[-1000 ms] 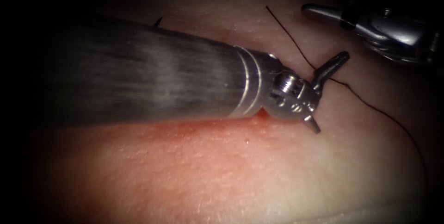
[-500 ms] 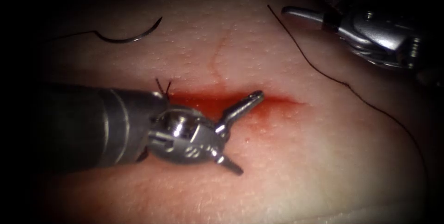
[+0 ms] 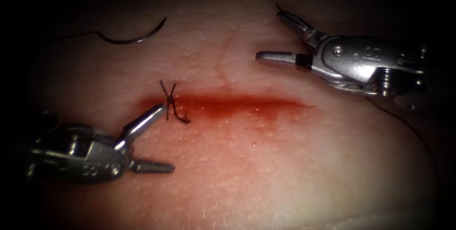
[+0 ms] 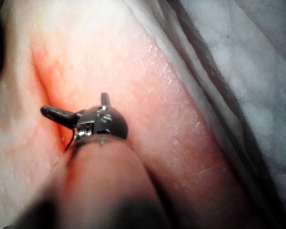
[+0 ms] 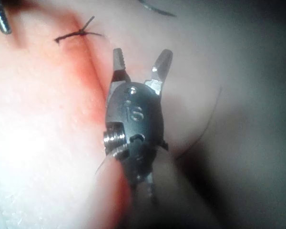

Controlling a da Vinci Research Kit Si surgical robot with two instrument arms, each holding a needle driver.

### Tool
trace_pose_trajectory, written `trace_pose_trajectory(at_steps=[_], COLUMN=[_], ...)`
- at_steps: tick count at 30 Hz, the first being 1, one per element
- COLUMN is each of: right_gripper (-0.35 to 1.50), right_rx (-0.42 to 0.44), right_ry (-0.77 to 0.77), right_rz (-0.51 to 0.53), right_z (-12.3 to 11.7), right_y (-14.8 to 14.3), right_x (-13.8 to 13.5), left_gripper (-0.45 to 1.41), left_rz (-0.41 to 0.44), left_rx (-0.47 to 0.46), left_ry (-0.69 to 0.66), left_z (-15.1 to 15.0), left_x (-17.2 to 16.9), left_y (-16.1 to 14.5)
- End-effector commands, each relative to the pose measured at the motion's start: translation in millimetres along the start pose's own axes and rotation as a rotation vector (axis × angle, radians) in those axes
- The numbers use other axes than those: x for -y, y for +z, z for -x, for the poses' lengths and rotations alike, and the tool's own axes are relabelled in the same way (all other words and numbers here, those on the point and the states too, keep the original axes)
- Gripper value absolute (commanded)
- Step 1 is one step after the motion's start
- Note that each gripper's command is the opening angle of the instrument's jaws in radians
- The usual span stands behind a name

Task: Wound Closure
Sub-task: Grasp the remaining suture tail with the left end-effector, then cut the long tail of the suture

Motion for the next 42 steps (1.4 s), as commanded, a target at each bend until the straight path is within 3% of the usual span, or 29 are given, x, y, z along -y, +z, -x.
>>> trace_pose_trajectory(at_steps=[1, 2, 6, 9, 11, 18, 25, 27, 28, 29, 33, 39, 42], right_gripper=[1.13, 1.10, 1.05, 1.05, 1.05, 0.98, 0.89, 0.88, 0.88, 0.86, 0.84, 1.03, 1.10], right_rx=[-0.001, -0.006, -0.009, -0.010, -0.010, -0.010, -0.009, -0.006, -0.006, -0.007, -0.009, -0.016, -0.042], right_ry=[-0.015, -0.020, -0.026, -0.032, -0.031, -0.031, -0.031, -0.031, -0.031, -0.031, -0.034, -0.040, -0.068], right_rz=[-0.020, -0.030, -0.034, -0.034, -0.035, -0.033, -0.031, -0.031, -0.031, -0.030, -0.028, -0.037, -0.097], right_z=[0.9, 1.2, 1.6, 1.6, 1.6, 1.5, 1.5, 1.4, 1.4, 1.5, 1.7, 2.1, 2.7], right_y=[1.0, 1.1, 1.3, 1.4, 1.3, 1.4, 1.6, 1.7, 1.7, 1.7, 1.9, 2.3, 3.3], right_x=[1.3, 1.8, 2.1, 2.2, 2.3, 2.3, 2.5, 2.6, 2.6, 2.7, 3.0, 3.9, 5.3], left_gripper=[0.13, 0.03, -0.08, 0.18, 0.17, 0.32, 0.13, -0.18, -0.18, -0.45, -0.45, -0.45, -0.45], left_rz=[-0.015, -0.026, -0.029, 0.025, 0.087, 0.120, 0.111, 0.113, 0.113, 0.126, 0.131, 0.139, 0.128], left_rx=[0.024, 0.040, 0.074, 0.117, 0.146, 0.166, 0.175, 0.170, 0.170, 0.155, 0.142, 0.128, 0.116], left_ry=[-0.057, -0.100, -0.161, -0.160, -0.196, -0.194, -0.214, -0.216, -0.216, -0.218, -0.220, -0.217, -0.221], left_z=[0.6, 0.7, 0.6, 0.7, 1.1, 2.6, 3.3, 3.4, 3.4, 3.3, 3.4, 4.3, 4.6], left_x=[-0.3, -0.3, -0.3, -0.4, -0.8, -1.4, -0.9, -0.8, -0.8, -0.8, -0.8, -0.2, 0.3], left_y=[1.1, 1.6, 2.8, 3.5, 4.0, 4.8, 5.6, 5.8, 5.8, 5.8, 5.7, 4.5, 3.5])
